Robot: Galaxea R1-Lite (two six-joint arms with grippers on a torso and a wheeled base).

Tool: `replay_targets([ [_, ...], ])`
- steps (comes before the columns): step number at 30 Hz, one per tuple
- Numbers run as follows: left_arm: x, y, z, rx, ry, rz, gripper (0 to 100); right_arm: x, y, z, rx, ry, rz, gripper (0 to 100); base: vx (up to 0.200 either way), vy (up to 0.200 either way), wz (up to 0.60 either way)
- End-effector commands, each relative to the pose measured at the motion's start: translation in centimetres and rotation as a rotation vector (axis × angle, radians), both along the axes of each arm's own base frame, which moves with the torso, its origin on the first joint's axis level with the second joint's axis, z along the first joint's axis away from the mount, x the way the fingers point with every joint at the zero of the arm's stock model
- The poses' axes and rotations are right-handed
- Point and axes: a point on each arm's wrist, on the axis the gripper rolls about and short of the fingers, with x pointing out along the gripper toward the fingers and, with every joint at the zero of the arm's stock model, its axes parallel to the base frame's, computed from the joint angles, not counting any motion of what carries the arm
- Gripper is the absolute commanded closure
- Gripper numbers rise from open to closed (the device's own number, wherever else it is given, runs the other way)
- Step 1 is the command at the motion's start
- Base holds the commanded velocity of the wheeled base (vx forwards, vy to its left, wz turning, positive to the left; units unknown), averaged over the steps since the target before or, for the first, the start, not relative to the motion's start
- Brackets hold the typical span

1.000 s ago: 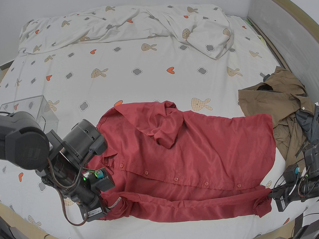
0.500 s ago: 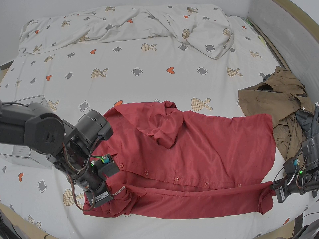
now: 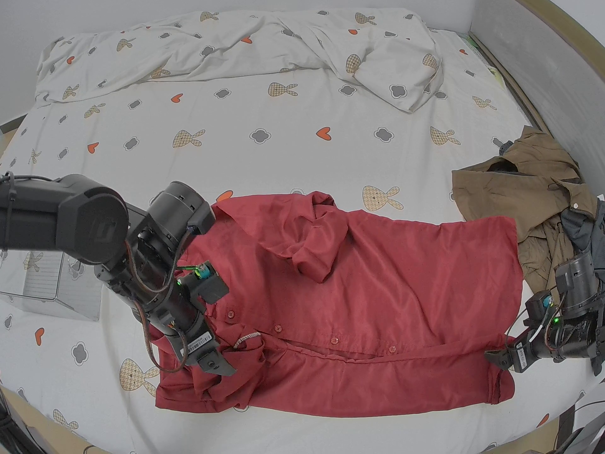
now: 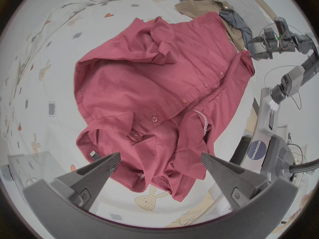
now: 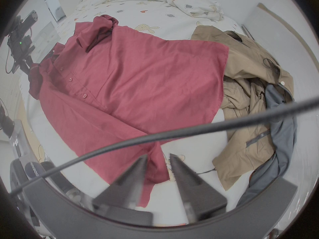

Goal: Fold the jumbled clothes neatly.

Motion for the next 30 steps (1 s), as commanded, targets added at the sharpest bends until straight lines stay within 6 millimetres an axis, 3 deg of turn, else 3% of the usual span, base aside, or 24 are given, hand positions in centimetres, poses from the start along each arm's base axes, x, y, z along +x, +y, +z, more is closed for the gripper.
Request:
replay_targets([
  [1, -0.2, 0.8, 2.1, -0.038, -0.064, 0.021, 0, -1.1, -0.2, 0.9, 0.015, -0.058, 0.006, 0, 0.0, 0.0, 0.0],
  [11, 0.2, 3.4, 3.4, -0.011, -0.129, 0.131, 0, -3.2, -0.9, 1.6, 0.031, -0.12, 0.001, 0, 0.0, 0.0, 0.0],
  [17, -1.2, 4.4, 5.2, -0.075, -0.161, 0.217, 0, -4.9, -1.1, -1.3, -0.002, 0.002, 0.021, 0, 0.0, 0.0, 0.0],
  [22, -2.4, 4.5, 6.9, -0.252, -0.117, 0.267, 0, -4.1, -0.5, -3.2, -0.038, 0.129, 0.043, 0, 0.0, 0.0, 0.0],
  [30, -2.9, 4.3, 6.9, -0.451, 0.041, 0.309, 0, -3.3, -1.0, -3.2, -0.097, 0.064, -0.048, 0, 0.0, 0.0, 0.0],
])
